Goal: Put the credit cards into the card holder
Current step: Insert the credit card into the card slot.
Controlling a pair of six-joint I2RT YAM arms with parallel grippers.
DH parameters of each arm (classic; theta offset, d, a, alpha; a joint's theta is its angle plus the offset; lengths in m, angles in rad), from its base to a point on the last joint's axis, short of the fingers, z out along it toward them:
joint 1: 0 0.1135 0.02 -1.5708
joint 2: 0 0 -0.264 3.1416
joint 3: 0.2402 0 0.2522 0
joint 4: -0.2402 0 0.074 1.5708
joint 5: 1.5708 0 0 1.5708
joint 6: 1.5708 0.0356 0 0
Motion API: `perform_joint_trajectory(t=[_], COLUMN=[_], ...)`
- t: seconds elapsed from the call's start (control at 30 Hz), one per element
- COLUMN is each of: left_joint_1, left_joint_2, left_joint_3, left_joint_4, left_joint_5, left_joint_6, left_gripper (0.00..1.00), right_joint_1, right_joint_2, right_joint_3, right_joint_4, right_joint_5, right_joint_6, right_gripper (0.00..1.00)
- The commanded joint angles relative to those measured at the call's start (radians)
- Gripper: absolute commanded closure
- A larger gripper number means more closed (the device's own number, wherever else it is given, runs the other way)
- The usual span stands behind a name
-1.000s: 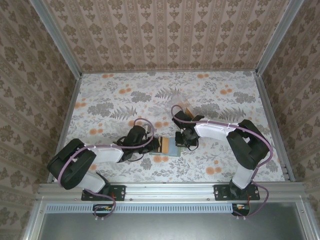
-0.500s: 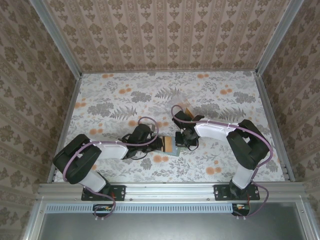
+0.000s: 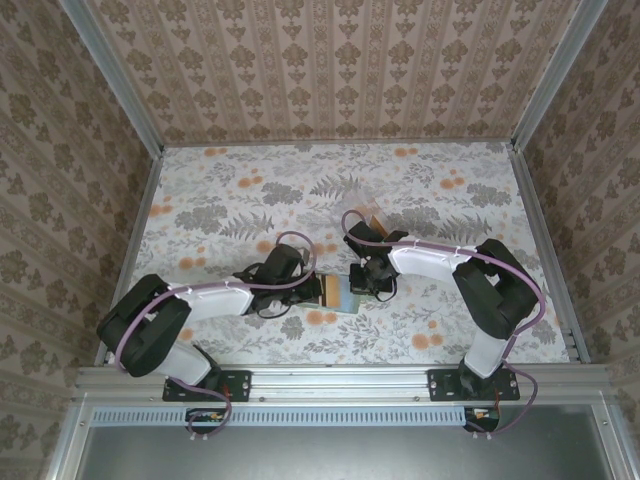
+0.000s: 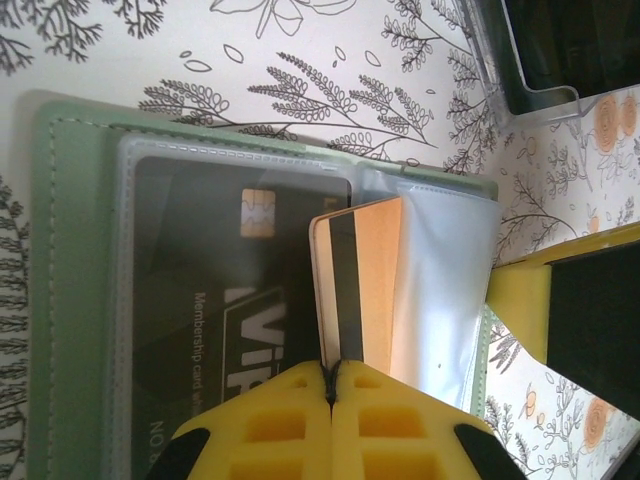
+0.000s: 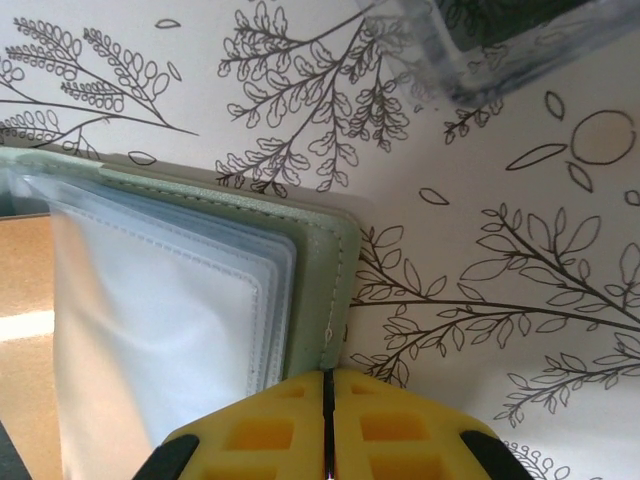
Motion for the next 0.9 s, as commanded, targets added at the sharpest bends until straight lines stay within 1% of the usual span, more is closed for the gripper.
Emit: perform_joint_trajectory(t=[0.0, 0.13, 0.2, 0.4, 0.5, 0.63, 0.73, 0.87], left_joint_1=[0.010, 0.007, 0.008, 0.018, 0.022, 0.017, 0.000, -0.021], left_joint_2=[0.008, 0.075, 0.093, 0.054, 0.046, 0.086, 0.115, 0.131], left_joint_3=[0.025, 0.080, 0.091, 0.087, 0.091, 0.114, 0.149, 0.191], left_joint_4=[-0.100, -0.105, -0.107, -0.155, -0.160, -0.144, -0.167, -0.191], left_joint_5=[0.018, 0.073, 0.082, 0.059, 0.068, 0.086, 0.072, 0.041], left_joint_6=[0.071, 0.110, 0.113, 0.125, 0.134, 0.134, 0.142, 0.148], left_gripper=[0.94, 0.93, 0.93, 0.91, 0.89, 0.85, 0.79, 0.75], right_joint_1=[0.011, 0.011, 0.011, 0.011, 0.011, 0.011, 0.011, 0.011], right_joint_2=[0.031, 0.034, 0.035, 0.030, 0.030, 0.031, 0.028, 0.025], right_joint_3=[-0.017, -0.011, -0.010, -0.007, -0.007, -0.004, -0.004, -0.005], right_joint_4=[0.003, 0.003, 0.017, 0.025, 0.028, 0.032, 0.034, 0.038], right_joint_5=[-0.034, -0.044, -0.048, -0.037, -0.037, -0.047, -0.046, -0.047], right_joint_6=[-0.005, -0.007, -0.007, -0.004, -0.005, -0.007, -0.007, -0.009], right_gripper=[0.89, 0.90, 0.90, 0.90, 0.89, 0.90, 0.89, 0.89])
